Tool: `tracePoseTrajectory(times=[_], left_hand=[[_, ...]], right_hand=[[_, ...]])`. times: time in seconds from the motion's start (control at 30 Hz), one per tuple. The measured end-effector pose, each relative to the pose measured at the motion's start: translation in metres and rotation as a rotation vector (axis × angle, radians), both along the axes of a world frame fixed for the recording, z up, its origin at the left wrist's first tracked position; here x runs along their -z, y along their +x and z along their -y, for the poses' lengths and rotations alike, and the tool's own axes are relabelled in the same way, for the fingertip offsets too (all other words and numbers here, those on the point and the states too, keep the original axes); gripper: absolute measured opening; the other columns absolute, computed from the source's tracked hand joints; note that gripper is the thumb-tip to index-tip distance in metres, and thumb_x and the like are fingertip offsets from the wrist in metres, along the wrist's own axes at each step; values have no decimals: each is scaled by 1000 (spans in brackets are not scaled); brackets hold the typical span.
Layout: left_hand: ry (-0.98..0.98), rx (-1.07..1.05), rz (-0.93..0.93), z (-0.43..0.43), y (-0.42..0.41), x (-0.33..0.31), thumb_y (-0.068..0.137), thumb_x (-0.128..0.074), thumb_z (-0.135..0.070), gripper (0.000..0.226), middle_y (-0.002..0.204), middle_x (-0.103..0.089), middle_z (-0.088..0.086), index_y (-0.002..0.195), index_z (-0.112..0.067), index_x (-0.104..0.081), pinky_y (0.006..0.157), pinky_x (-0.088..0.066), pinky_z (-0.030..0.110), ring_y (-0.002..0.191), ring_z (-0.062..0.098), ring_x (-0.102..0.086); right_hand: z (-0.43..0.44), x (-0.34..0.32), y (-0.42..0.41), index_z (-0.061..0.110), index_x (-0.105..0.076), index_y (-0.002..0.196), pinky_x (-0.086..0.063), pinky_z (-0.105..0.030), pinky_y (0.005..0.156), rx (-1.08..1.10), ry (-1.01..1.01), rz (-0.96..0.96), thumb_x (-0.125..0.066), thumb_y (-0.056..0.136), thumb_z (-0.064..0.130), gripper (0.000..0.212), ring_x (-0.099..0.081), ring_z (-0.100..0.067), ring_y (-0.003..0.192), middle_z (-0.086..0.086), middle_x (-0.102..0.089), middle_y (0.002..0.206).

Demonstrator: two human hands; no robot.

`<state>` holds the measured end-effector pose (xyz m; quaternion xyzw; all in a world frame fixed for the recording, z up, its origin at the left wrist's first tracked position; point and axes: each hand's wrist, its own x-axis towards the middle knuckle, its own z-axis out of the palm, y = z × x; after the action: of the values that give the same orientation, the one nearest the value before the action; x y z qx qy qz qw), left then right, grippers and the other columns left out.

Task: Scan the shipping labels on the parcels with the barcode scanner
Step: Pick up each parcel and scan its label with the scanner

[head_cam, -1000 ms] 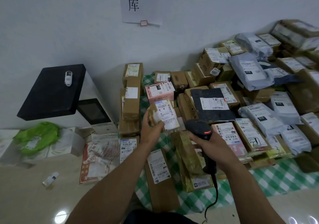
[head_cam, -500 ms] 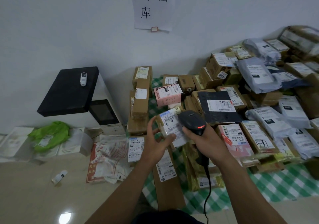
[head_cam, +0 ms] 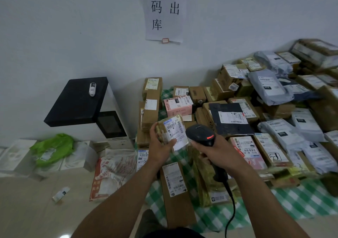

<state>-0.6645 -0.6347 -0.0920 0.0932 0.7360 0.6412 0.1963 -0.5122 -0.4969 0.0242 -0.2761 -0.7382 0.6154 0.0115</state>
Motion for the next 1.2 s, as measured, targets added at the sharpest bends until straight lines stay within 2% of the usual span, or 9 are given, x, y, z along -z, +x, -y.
tracePoseTrajectory(times=[0.13,0.23,0.3,0.5,0.9,1.0,1.1,1.13,1.2], left_hand=[[-43,-20,-55,-6,-8,7,80,-84,0,97,132,-57,-5,153,-28,-27,99,-57,40,127,18,-59],[-56,-23,-105,-7,-9,9,79,-85,2,97,124,-55,-16,154,-22,-27,102,-52,34,126,13,-56],[-54,-17,-128,-8,-9,9,79,-84,3,97,121,-53,-22,154,-19,-27,99,-50,27,126,11,-55],[-58,-19,-165,-4,-6,8,80,-83,4,95,126,-49,-12,154,-17,-28,77,-44,-1,124,7,-49],[-35,-25,-107,1,-9,13,82,-82,3,93,138,-57,-2,145,-38,-27,82,-55,14,130,14,-57],[-38,-10,-77,5,-7,8,84,-81,1,91,133,-57,-7,145,-40,-27,77,-55,11,124,11,-57],[2,-27,2,18,-4,-1,89,-78,-5,88,132,-60,-8,155,-37,-29,72,-59,17,113,8,-63],[19,-36,27,27,-3,-1,91,-76,-7,82,130,-63,-7,152,-42,-35,72,-61,22,109,7,-67],[2,-48,56,47,-1,2,96,-72,-15,56,125,-71,-4,126,-59,-53,81,-63,35,103,11,-73]], right_hand=[[4,-2,-2,31,-69,113,-50,-15,57,-38,11,64,-72,97,33,16,-68,-2,64,-3,-79,92],[8,-2,-1,30,-70,112,-51,-15,58,-66,22,79,-72,97,33,15,-69,-2,66,-4,-79,88],[9,0,-2,30,-70,113,-53,-20,62,-78,41,86,-72,97,35,17,-70,-6,68,-4,-79,88],[7,2,-3,42,-64,116,-56,-25,70,-125,48,95,-72,96,38,22,-72,-6,73,1,-79,87],[8,6,-8,40,-63,122,-56,-28,70,-145,17,108,-72,97,36,26,-71,-5,70,-2,-79,89],[9,8,-10,36,-65,121,-55,-28,70,-123,-9,95,-72,97,35,25,-72,-7,70,-3,-79,90],[8,13,-11,39,-65,121,-56,-32,73,-122,-6,83,-72,97,36,25,-73,-10,73,5,-79,91],[7,14,-12,41,-64,121,-56,-31,73,-123,-8,79,-72,97,37,26,-74,-11,74,8,-79,92],[8,18,-14,44,-63,122,-55,-29,72,-121,-24,83,-72,96,38,27,-73,-10,75,12,-79,93]])
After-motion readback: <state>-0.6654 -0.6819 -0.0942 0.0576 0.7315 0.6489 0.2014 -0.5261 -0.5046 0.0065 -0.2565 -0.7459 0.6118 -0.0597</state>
